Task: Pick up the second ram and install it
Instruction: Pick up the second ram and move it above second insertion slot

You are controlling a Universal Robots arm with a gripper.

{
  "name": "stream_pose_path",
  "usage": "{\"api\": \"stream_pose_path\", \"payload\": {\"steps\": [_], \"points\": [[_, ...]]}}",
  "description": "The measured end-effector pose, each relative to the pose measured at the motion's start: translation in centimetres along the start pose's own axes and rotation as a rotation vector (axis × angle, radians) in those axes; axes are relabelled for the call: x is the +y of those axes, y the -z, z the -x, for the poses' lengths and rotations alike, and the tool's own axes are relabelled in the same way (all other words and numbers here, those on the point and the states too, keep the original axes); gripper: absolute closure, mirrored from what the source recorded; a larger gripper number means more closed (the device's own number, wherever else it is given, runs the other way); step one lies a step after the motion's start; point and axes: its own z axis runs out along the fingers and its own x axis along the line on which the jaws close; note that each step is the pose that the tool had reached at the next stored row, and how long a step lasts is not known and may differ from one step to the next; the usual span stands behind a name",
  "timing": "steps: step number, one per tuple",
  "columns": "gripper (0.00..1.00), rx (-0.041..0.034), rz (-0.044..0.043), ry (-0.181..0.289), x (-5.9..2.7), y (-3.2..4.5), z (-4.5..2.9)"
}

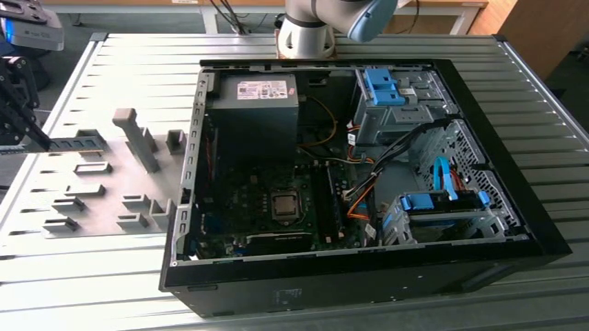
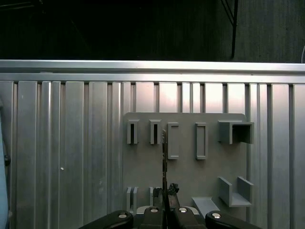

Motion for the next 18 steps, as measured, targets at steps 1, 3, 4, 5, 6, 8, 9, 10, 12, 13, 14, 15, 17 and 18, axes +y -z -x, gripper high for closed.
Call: {"api": "stream_pose_path", "payload": {"steps": [1,3,4,5,6,8,9,10,12,13,14,15,17,18], "points": [[0.86,0.0001,0.0001,0.0,0.0,0.08,0.0],[0.86,0.0,0.0,0.0,0.0,0.22,0.01],[0.86,0.0,0.0,0.0,0.0,0.3,0.01],[0.86,0.0,0.0,0.0,0.0,0.36,0.02],[0.86,0.0,-0.0001,0.0,0.0,0.44,0.02],[0.86,0.0,0.0,0.0,0.01,0.58,0.03],[0.86,0.0,-0.0001,0.0,0.0,0.64,0.03],[0.86,0.0,0.0,0.0,0.01,0.71,0.04],[0.86,0.0001,0.0001,0.0,0.01,0.87,0.04],[0.86,0.0,0.0,0.0,0.01,0.94,0.05],[0.86,0.0,0.0,0.0,0.01,1.01,0.05],[0.86,0.0,-0.0001,0.0,0.01,1.08,0.05],[0.86,0.0,0.0,0.0,0.01,1.22,0.06],[0.86,0.0,-0.0001,0.0,0.01,1.29,0.06]]}}
